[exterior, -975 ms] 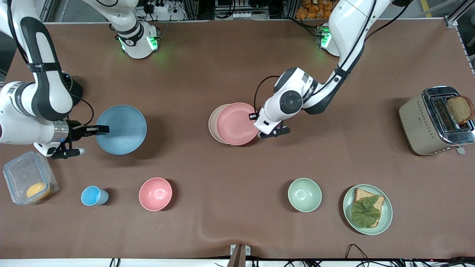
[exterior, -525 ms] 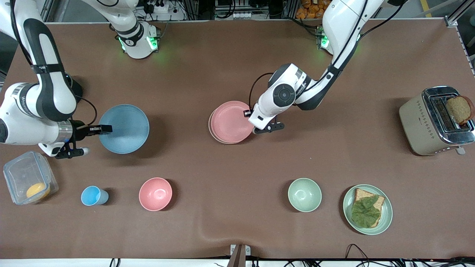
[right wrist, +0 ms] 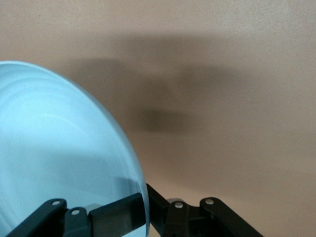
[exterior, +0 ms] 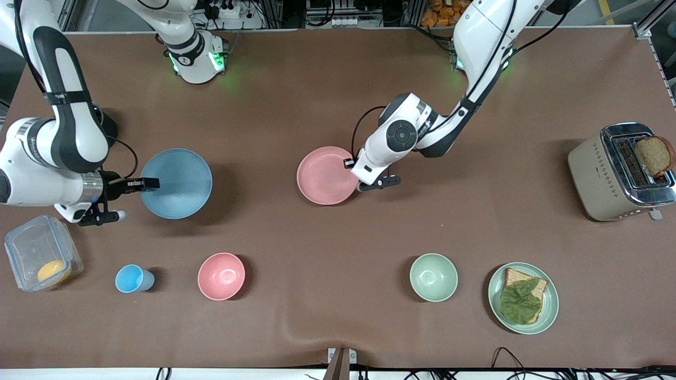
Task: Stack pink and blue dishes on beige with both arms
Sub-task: 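Carry the pink plate onto the beige plate while the right gripper lifts the blue plate, then open the left gripper and withdraw while the right gripper carries the blue plate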
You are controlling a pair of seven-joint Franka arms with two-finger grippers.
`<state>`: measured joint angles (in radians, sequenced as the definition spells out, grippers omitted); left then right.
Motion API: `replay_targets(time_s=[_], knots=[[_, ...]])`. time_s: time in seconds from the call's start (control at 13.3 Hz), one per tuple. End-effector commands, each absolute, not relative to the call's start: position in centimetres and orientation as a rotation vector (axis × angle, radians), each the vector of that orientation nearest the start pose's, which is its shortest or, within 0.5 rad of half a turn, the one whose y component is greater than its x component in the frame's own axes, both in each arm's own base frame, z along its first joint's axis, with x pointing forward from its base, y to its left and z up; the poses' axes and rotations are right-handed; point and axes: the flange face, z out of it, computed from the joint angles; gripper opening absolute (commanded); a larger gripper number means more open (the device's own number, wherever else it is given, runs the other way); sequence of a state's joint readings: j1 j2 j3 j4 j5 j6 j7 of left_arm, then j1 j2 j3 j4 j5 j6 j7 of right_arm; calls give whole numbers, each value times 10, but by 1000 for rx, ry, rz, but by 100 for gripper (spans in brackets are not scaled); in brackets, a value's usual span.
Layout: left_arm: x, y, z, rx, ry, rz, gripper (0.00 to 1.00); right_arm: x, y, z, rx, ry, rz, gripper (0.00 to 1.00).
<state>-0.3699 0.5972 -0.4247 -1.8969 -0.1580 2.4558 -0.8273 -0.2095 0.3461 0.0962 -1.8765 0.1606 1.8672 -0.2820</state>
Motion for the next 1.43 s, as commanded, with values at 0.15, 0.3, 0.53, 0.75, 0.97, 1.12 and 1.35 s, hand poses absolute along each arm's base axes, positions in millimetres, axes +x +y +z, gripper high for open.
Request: replay_targets(time_s=[0.15,0.3,0.53,0.75,0.97,1.12,1.35], knots=[[451,-452,207,-3334,-478,410,45,582,-56,309,-2846,-106,452,0],[459,-444,212,-3334,-503,397,100,582,-56,308,-2844,-100,455,0],[497,-407,293,-3360,-553,246,100,580,-48,309,-2809,-64,473,0],[540,-333,402,-3316,-656,111,100,577,10,316,-2798,-87,548,0],[556,-268,485,-3179,-537,-33,100,571,81,316,-2779,-111,594,0],[561,-223,526,-3143,-429,-72,100,565,131,315,-2809,-70,611,0],[561,-147,576,-3125,-301,-30,100,555,186,313,-2798,40,624,0]])
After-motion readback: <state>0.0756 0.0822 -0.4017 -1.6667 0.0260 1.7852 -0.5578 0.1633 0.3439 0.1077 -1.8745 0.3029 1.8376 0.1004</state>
